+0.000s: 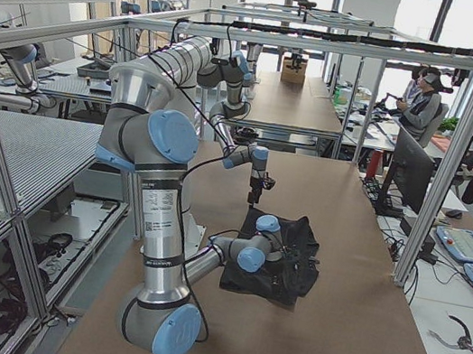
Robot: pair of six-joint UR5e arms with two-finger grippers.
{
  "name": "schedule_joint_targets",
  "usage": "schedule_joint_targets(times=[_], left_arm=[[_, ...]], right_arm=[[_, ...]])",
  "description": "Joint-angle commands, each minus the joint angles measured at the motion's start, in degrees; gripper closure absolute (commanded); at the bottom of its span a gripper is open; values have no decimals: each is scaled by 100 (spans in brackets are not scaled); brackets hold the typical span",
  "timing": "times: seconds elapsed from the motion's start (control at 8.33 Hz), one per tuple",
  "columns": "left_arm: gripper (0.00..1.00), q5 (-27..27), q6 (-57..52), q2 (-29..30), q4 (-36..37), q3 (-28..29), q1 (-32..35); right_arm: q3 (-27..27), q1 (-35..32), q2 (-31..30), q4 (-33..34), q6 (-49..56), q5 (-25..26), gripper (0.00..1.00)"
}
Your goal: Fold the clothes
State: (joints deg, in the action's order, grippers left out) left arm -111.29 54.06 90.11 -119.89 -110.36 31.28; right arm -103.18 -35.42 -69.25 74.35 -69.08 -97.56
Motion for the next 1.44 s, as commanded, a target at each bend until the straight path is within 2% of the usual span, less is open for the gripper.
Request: schedule_joint_targets(times=[0.0, 0.48, 0.6, 0.84, 1.2, 1.32], left_arm=[[29, 28, 43, 68, -17, 23, -87], [29, 37, 35, 244, -17, 226, -96], [37, 37, 35, 244, -17, 234, -96], [43, 37, 35, 235, -17, 252, -165], [76, 186, 288, 244, -8, 287, -262], [100, 352, 403, 244, -17, 235, -263]], right_arm=[[0, 9, -1, 0, 8, 0, 6], [9, 44, -19, 0, -9, 0, 6], [9, 44, -19, 0, -18, 0, 6], [9, 44, -19, 0, -18, 0, 6], [9, 44, -19, 0, 8, 0, 6], [9, 44, -19, -9, 17, 0, 6]])
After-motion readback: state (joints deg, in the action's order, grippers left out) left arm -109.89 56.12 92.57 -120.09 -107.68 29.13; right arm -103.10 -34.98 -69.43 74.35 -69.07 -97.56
